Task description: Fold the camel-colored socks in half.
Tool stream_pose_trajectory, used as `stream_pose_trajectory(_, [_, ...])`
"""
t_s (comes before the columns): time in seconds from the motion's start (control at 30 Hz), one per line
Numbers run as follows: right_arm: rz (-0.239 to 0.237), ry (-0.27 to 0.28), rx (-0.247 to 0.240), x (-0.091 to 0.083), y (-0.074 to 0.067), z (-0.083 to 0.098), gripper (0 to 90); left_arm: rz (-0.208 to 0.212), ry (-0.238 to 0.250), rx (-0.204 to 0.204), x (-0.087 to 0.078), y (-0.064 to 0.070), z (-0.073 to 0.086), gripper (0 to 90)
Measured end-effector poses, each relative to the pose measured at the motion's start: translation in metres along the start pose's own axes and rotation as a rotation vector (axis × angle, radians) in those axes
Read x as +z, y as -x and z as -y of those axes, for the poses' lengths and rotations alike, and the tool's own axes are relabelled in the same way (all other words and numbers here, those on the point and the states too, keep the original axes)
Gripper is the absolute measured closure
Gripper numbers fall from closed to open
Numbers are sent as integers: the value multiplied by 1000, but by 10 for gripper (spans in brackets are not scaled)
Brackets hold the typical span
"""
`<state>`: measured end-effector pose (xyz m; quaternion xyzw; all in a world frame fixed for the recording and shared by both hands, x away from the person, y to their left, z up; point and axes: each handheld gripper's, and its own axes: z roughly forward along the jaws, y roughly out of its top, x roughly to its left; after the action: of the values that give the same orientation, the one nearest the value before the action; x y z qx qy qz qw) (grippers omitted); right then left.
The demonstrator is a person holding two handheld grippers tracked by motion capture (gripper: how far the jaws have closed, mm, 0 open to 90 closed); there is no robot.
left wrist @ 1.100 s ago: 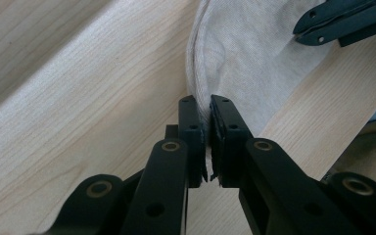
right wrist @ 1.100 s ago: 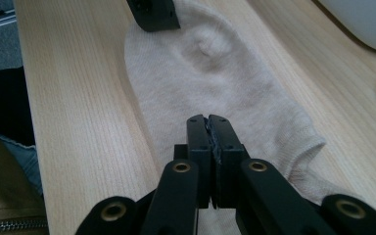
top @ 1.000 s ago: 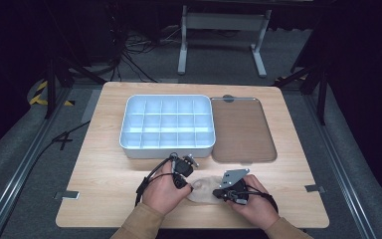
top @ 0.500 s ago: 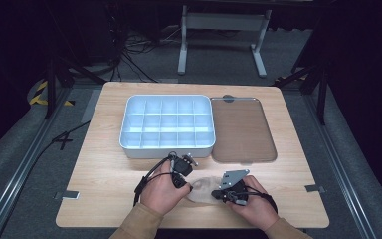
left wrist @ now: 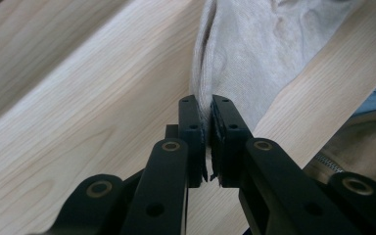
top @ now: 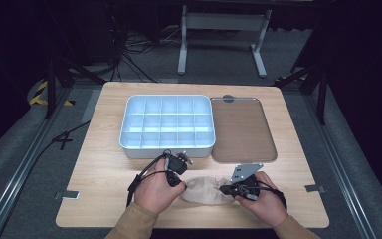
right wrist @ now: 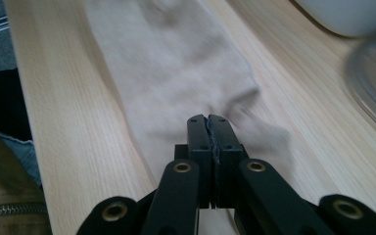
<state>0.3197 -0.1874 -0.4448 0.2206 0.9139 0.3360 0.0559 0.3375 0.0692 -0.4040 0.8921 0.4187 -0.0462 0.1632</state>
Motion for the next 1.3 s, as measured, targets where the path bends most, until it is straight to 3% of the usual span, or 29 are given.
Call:
stream_pose_trajectory(0.13, [10,-21,29,-2,7,5,896,-9,-20,-16,-6,-5,4,844])
stream_pose_trajectory(0.43, [7,-38,21,12,4,7,896,-2,-60,-29,-7,-10,7,843])
stream_pose_trajectory(0.77, [-8,-34,-28,16,1,5,897,29,-15,-2,-16,-3,4,837])
stream_pose_trajectory(0.9, [-41,-21,-67,19,-1,4,898,49,-6,12,-18,0,0,838])
stream_pose_trajectory(1.3, [-44,-6,-80,20,0,6,899,103,21,64,-18,11,-13,839])
